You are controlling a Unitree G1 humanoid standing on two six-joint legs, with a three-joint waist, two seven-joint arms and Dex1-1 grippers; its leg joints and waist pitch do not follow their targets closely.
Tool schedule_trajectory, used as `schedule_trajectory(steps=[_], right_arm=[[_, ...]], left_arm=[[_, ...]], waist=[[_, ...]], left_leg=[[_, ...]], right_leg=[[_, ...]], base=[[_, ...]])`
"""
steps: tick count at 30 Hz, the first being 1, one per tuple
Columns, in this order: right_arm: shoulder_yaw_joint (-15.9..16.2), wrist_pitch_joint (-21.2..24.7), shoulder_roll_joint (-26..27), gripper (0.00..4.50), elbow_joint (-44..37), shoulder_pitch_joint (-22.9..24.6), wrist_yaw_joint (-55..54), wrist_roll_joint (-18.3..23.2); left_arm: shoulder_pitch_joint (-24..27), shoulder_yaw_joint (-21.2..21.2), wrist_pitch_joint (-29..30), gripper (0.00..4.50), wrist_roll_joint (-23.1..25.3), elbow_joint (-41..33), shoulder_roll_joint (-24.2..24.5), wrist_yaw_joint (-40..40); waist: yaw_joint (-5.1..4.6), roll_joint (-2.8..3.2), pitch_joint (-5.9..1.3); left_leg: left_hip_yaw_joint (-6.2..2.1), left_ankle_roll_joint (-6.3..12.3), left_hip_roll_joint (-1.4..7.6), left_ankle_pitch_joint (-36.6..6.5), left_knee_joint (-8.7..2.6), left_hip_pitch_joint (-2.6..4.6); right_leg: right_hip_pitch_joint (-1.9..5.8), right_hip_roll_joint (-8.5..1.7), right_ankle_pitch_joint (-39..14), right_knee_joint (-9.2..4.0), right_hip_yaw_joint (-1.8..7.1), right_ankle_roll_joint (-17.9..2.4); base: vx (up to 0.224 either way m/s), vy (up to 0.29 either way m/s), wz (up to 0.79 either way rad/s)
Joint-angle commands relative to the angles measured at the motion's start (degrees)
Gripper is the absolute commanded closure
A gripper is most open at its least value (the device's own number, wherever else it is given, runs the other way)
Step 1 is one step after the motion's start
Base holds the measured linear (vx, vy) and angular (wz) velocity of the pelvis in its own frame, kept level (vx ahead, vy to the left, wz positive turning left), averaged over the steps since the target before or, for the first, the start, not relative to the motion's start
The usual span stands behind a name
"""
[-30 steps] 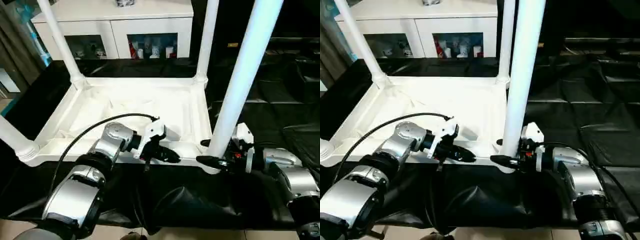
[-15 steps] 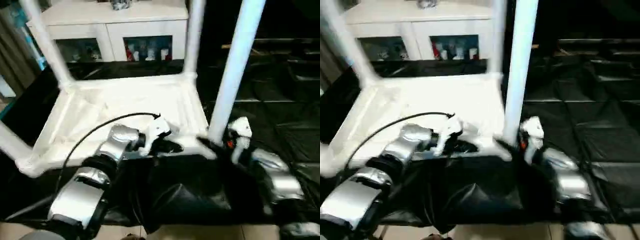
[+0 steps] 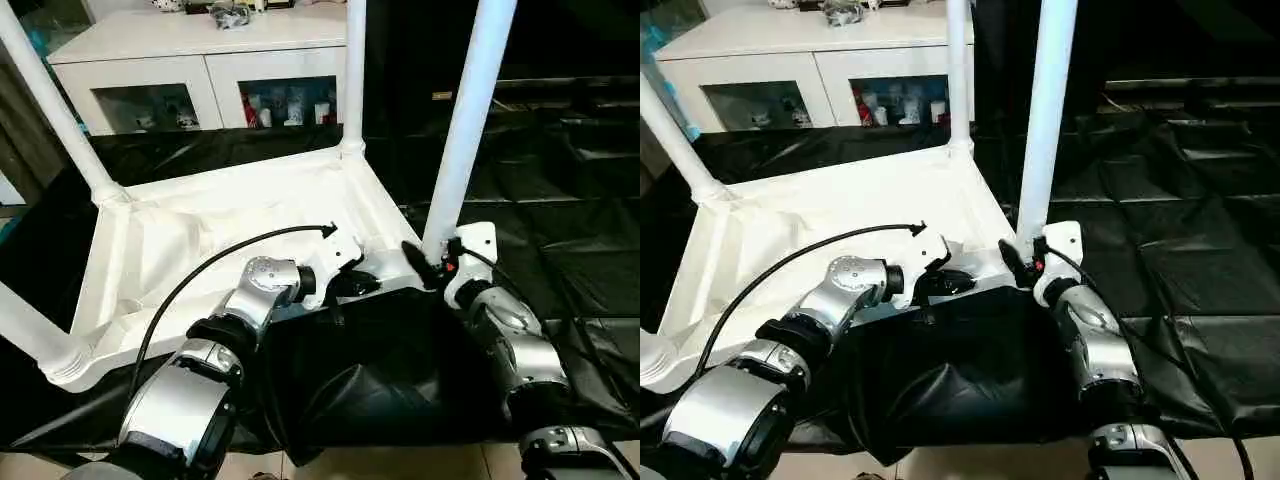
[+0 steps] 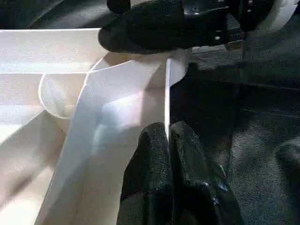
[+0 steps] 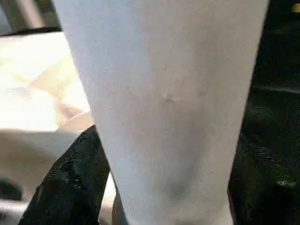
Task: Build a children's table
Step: Rotate leg to tighten
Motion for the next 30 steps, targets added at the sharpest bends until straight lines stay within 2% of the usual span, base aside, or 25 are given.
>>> schedule_trajectory(steps=[1,3,5,6,8,9,10,12,13,14,19,23,27,30], right_arm=[[8.5,2.3,0.3,0.98,-3.0,1.7,14.0,1.7],[8.7,2.4,-0.3,0.98,-3.4,1.8,15.2,2.0],[9.8,3.5,-4.5,0.98,-6.4,3.0,22.6,3.6],[9.8,3.5,-4.5,0.98,-6.4,3.0,22.6,3.6],[10.5,5.3,-8.8,0.98,-10.1,4.6,31.3,5.8],[10.5,5.3,-8.8,0.98,-10.1,4.6,31.3,5.8],[10.8,6.4,-11.3,0.98,-11.8,5.6,35.9,6.6],[10.8,7.1,-12.7,0.98,-12.4,6.0,38.0,6.9],[10.8,7.5,-13.3,0.98,-12.7,6.2,38.9,7.1],[10.7,7.7,-13.8,0.98,-13.0,6.3,39.6,7.3],[10.2,9.9,-15.4,1.29,-13.6,5.9,42.0,8.8],[10.4,11.3,-15.5,1.71,-14.4,6.2,43.4,9.3],[10.7,11.3,-14.8,1.85,-14.8,7.1,42.5,9.2],[10.1,9.9,-13.1,1.88,-13.9,7.4,38.2,8.0]], left_arm=[[-1.5,-1.1,-2.1,4.50,-2.2,-1.4,-1.7,-5.4],[-1.5,-1.1,-2.1,4.50,-2.2,-1.4,-1.4,-6.1],[-1.3,-1.6,-2.4,4.50,-2.0,-1.6,0.8,-10.9],[-1.3,-1.6,-2.4,4.50,-2.0,-1.6,0.8,-10.9],[-1.2,-1.4,-2.2,4.50,-2.7,-1.9,3.3,-16.5],[-1.2,-1.4,-2.2,4.50,-2.7,-1.9,3.3,-16.5],[-1.1,-1.3,-1.2,4.50,-3.3,-2.3,4.8,-20.5],[-0.8,-1.5,-0.9,4.50,-3.6,-2.7,5.8,-23.2],[-0.7,-1.5,-0.7,4.50,-3.7,-2.8,6.3,-24.1],[-0.6,-1.5,-0.6,4.50,-3.8,-2.8,6.6,-24.6],[0.0,-1.3,0.4,4.50,-4.4,-3.4,8.1,-28.4],[0.2,-1.2,0.7,4.50,-4.7,-3.8,8.1,-28.8],[0.5,-1.0,0.1,4.50,-4.6,-3.9,7.6,-26.7],[0.2,-0.4,-0.6,4.50,-3.8,-3.4,6.8,-21.2]], waist=[[0.14,-1.30,-2.94],[0.43,-1.35,-3.04],[0.77,-1.63,-3.13],[0.94,-1.52,-3.17],[1.30,-1.72,-3.43],[1.49,-1.68,-3.42],[1.54,-1.54,-3.45],[1.70,-1.54,-3.70],[1.73,-1.54,-3.75],[1.81,-1.64,-3.65],[2.60,-1.90,-3.38],[2.90,-2.14,-3.42],[2.95,-2.27,-3.40],[2.97,-2.21,-3.38]], left_leg=[[-2.10,1.80,3.22,-22.0,-5.42,1.52],[-1.99,2.74,3.24,-20.0,-5.23,1.21],[-1.88,4.74,3.24,-17.2,-4.84,1.00],[-1.85,5.05,3.33,-16.5,-4.75,1.01],[-1.76,6.02,3.36,-13.9,-4.40,0.97],[-1.75,6.40,3.42,-13.5,-4.35,1.10],[-1.74,7.06,3.47,-12.6,-4.27,0.97],[-1.69,7.91,3.60,-10.8,-3.99,1.08],[-1.69,8.47,3.51,-9.8,-3.85,0.91],[-1.62,8.65,3.56,-10.1,-3.87,0.95],[-1.56,6.70,3.76,-12.2,-4.20,1.33],[-1.55,6.61,3.73,-10.9,-4.09,1.25],[-1.55,6.87,3.62,-10.3,-3.96,1.13],[-1.59,6.55,3.63,-10.7,-4.00,1.17]], right_leg=[[1.32,-1.61,-18.3,-4.38,0.89,-10.7],[1.68,-1.66,-16.3,-4.11,0.86,-11.1],[1.90,-1.78,-14.3,-3.84,0.89,-11.8],[1.86,-1.83,-13.8,-3.74,0.92,-12.0],[1.99,-1.88,-11.3,-3.37,0.86,-13.0],[1.93,-1.82,-10.5,-3.30,0.88,-13.4],[1.95,-1.77,-8.7,-2.99,0.85,-14.2],[1.84,-1.72,-5.4,-2.56,0.79,-15.2],[1.91,-1.66,-3.8,-2.28,0.69,-15.9],[1.82,-1.69,-3.8,-2.27,0.70,-16.2],[1.67,-1.76,-7.8,-2.60,0.91,-15.9],[1.77,-1.88,-6.5,-2.37,0.99,-16.0],[1.81,-1.95,-7.0,-2.41,0.97,-15.7],[1.72,-1.89,-8.2,-2.51,0.94,-15.3]], base=[[0.000,0.000,0.00],[0.000,0.000,0.00],[0.000,0.000,0.00],[0.000,0.000,0.00],[0.000,0.000,0.00],[0.000,0.000,0.00],[0.000,0.000,0.00],[0.000,0.000,0.00],[0.000,0.000,0.00],[0.000,0.000,0.00],[0.000,0.000,0.00],[0.000,0.000,0.00],[0.000,0.000,0.00],[0.000,0.000,0.00]])
